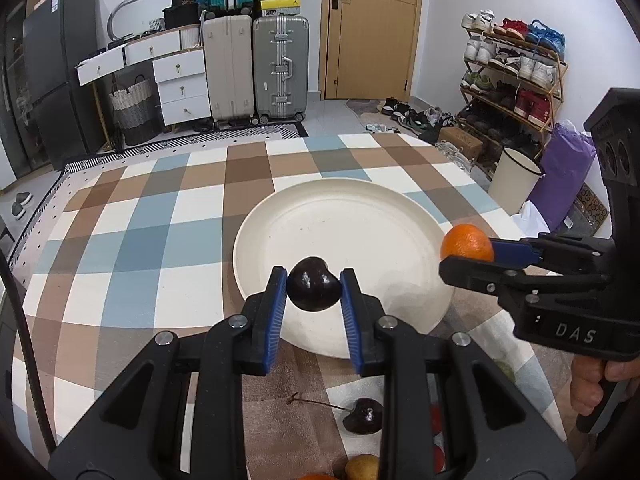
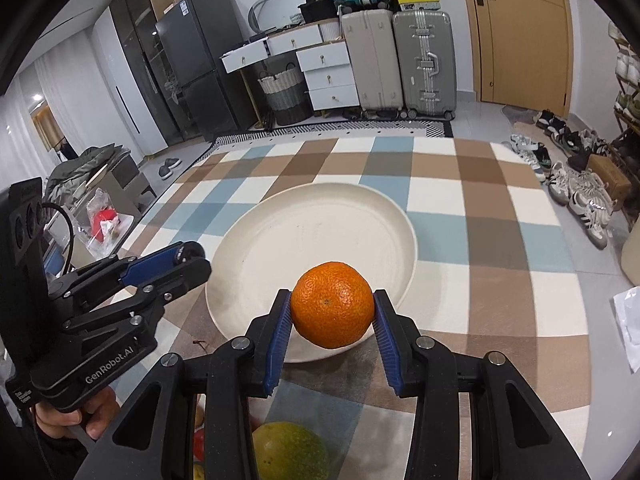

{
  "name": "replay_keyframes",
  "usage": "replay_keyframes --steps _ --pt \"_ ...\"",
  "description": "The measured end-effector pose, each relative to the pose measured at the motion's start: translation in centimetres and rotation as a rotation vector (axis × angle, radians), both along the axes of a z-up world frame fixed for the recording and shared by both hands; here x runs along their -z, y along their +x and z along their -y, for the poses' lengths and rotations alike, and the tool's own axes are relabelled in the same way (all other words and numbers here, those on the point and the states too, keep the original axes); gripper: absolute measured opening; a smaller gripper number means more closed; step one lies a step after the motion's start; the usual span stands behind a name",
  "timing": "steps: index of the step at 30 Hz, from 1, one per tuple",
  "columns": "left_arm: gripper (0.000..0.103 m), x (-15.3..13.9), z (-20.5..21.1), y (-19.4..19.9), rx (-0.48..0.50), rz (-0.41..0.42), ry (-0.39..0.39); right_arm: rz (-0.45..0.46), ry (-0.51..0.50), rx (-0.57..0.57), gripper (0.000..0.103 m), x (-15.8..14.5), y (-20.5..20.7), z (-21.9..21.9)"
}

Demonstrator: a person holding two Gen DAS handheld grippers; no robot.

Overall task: Organize fruits
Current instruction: 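Carry the plum and orange over the cream plate with both tools, then open both tools to drop the plum and orange onto the plate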

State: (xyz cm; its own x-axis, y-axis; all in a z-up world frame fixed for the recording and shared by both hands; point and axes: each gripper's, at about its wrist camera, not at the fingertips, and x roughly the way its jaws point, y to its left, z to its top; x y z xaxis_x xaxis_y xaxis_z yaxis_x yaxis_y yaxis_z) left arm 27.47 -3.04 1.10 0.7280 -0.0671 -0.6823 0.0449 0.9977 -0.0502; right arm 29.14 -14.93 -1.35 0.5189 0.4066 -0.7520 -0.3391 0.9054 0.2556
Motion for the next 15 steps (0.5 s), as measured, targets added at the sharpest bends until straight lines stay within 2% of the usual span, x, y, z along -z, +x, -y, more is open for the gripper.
replay_keyframes --steps 8,15 --pt "0.024 0.9 0.3 0.7 0.001 -0.029 0.012 -0.045 -0.001 -0.001 0.041 2.0 0.8 -0.8" --pt "0.024 1.3 0.4 1.2 0.001 -0.043 0.009 -0.054 -0.019 0.006 0.041 2.6 1.2 -1.0"
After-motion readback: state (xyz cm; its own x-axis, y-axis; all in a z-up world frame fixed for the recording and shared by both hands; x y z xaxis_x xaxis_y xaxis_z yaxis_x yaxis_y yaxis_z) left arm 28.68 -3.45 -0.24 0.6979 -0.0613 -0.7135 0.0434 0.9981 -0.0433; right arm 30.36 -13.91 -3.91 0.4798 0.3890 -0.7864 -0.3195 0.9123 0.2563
